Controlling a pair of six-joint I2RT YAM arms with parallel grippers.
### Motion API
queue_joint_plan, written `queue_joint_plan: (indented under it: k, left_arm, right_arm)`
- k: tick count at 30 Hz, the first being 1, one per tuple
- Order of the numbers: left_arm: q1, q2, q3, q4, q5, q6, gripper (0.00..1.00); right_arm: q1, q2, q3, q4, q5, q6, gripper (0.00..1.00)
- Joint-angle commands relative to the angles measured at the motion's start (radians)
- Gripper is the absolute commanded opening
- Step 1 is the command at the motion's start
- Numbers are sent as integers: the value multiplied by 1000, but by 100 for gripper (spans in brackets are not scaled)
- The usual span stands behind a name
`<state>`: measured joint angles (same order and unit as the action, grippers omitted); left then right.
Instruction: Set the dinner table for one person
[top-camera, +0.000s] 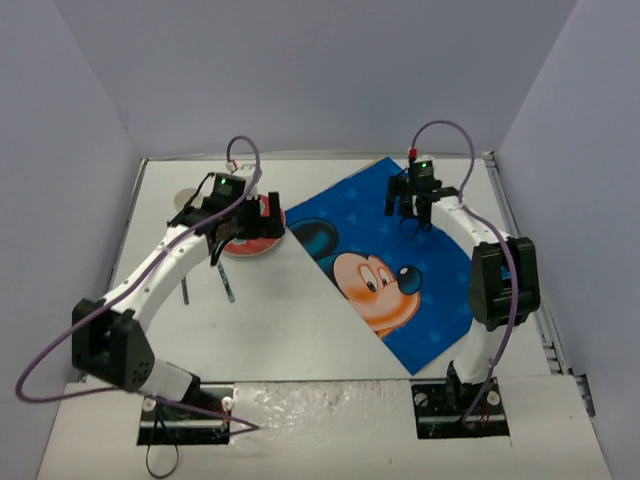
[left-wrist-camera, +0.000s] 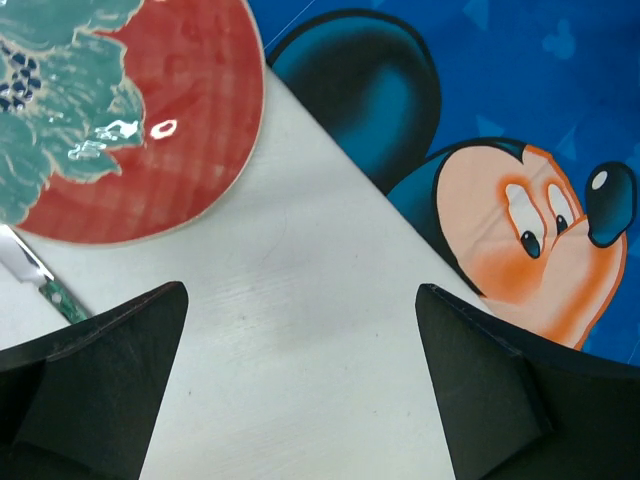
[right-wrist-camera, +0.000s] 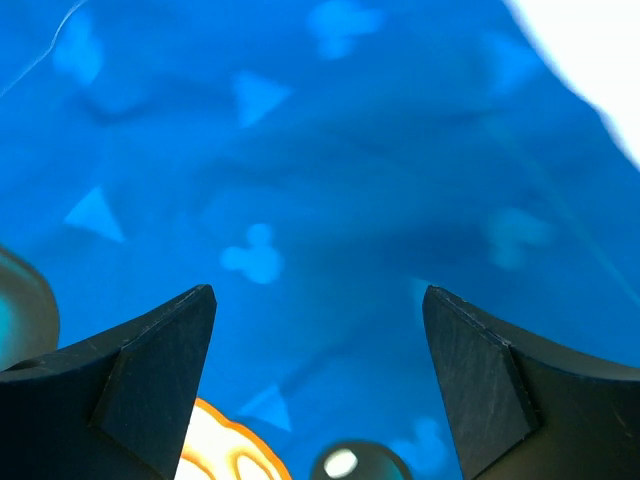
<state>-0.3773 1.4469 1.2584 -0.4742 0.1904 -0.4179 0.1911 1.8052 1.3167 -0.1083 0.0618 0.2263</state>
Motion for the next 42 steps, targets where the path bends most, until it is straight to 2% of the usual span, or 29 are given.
queue_joint_plan:
  k: [1,8,18,25,32,36,42]
  left_arm:
    - [11,-129,-53,-15,-49,-27,95]
    - [15,-239,-132,-76,-88,-47,95]
    - [21,-313,-165,-128,-126,-47,96]
    - [25,-313,-152,-141,-126,-32,95]
    - [29,-316,-139,-144,-125,-13,95]
    - [29,-312,-137,-147,-118,-15,96]
    - [29,-315,-140,-156,-120,-19,96]
  right_arm:
    - [40,75,84,95,-47,-140,82]
    - [67,224,160,171,-47,-203,83]
    - [65,399,274,174,-98,-258,83]
    - [47,447,386,155,-143,-272,84]
    - [45,403,459,151,-138,-287,84]
    - [41,446,513,125,-135,-291,84]
    - [39,476,501,113,-142,-261,84]
